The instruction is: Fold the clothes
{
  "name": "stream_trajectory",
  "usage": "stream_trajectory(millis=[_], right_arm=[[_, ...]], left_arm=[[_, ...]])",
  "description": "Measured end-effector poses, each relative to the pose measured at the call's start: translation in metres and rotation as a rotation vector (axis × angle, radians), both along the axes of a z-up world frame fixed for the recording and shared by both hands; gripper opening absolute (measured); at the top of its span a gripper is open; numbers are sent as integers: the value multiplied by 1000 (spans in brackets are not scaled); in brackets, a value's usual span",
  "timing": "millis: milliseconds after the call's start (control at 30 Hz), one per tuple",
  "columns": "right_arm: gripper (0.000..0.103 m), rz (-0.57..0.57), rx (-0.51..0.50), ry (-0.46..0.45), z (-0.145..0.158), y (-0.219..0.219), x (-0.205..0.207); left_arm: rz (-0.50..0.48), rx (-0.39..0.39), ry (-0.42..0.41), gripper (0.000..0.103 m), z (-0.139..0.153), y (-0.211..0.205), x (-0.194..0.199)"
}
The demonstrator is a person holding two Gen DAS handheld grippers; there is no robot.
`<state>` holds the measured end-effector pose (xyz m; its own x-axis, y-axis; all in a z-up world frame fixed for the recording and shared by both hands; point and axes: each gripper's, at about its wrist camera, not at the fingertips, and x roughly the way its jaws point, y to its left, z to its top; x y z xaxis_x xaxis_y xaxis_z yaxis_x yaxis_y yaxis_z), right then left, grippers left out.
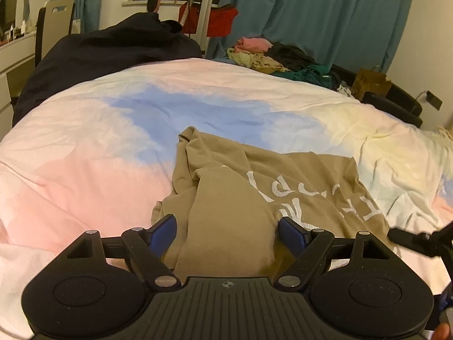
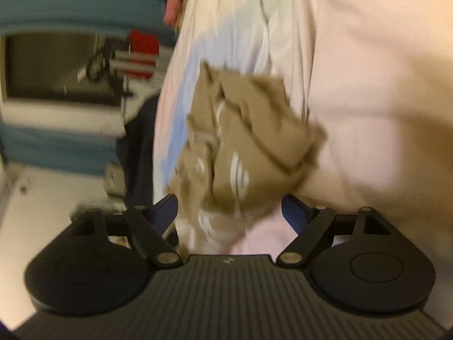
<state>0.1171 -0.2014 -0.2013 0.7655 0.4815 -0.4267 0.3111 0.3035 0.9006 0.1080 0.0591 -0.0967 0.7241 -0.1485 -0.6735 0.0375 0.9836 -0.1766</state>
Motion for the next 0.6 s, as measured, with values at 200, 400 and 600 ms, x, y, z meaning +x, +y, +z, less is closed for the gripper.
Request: stream_trajectory(millis=[200, 400, 600], right_arm=[[39, -55, -82, -5, 3, 4, 5], [29, -33, -216, -131, 32, 10, 1], [25, 3, -288, -280, 56, 16, 2]], left_arm=[[4, -193, -8, 74, 20, 19, -6], [-90, -417, 27, 83, 31, 28, -23], [-45, -467, 27, 83, 42, 43, -26]])
